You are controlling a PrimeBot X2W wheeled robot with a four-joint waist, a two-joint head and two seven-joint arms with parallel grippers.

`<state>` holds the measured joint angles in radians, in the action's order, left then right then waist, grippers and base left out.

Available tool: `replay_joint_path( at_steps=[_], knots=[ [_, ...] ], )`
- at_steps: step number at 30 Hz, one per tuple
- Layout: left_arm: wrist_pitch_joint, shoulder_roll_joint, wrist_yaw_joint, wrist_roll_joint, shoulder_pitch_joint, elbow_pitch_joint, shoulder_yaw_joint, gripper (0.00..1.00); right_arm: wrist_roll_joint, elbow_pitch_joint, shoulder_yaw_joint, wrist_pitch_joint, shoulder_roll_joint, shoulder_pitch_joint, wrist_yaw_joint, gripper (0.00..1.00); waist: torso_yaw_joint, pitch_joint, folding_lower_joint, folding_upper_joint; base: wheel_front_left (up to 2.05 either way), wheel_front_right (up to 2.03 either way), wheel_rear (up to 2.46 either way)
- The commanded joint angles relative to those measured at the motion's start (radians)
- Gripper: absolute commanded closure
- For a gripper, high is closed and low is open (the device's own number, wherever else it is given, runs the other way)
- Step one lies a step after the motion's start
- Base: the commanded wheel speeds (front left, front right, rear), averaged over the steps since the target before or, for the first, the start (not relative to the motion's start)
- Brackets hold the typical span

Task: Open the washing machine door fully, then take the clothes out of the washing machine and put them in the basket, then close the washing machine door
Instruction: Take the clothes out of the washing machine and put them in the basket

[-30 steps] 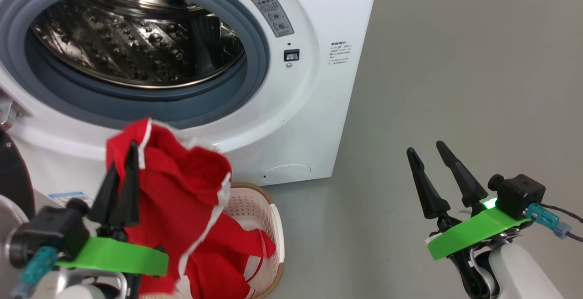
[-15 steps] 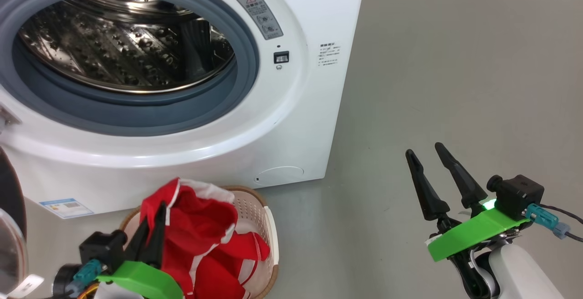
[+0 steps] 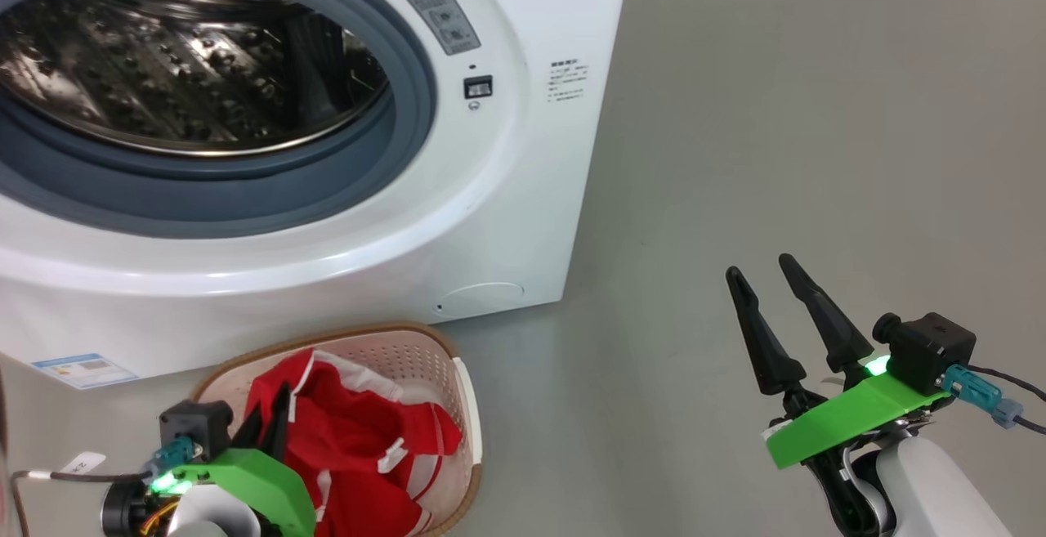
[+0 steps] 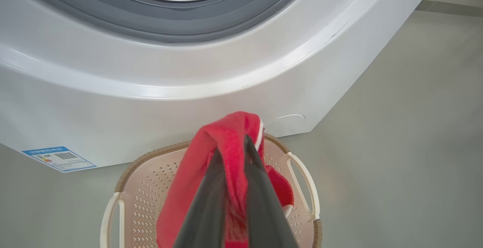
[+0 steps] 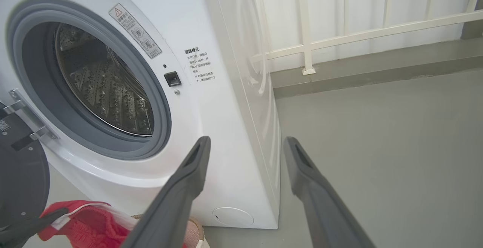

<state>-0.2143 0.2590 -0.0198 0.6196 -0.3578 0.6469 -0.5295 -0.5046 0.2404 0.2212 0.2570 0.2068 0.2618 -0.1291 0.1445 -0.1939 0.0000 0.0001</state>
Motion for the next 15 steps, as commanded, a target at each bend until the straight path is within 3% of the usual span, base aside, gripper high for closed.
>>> replay_joint_path(
  at_steps=[1, 15],
  knots=[
    [-0.016, 0.020, 0.014, 0.006, -0.048, 0.030, 0.029, 1.00, -0.008, -0.028, 0.021, 0.005, 0.001, 0.008, -0.002, 0.00, 0.017, -0.016, 0.0000, -0.0001, 0.00, 0.00, 0.00],
    [-0.033, -0.065, 0.085, 0.001, -0.181, 0.450, -0.006, 1.00, -0.004, -0.034, 0.022, 0.005, -0.005, 0.035, -0.002, 0.00, 0.073, -0.068, 0.0000, -0.0001, 0.00, 0.00, 0.00]
  ],
)
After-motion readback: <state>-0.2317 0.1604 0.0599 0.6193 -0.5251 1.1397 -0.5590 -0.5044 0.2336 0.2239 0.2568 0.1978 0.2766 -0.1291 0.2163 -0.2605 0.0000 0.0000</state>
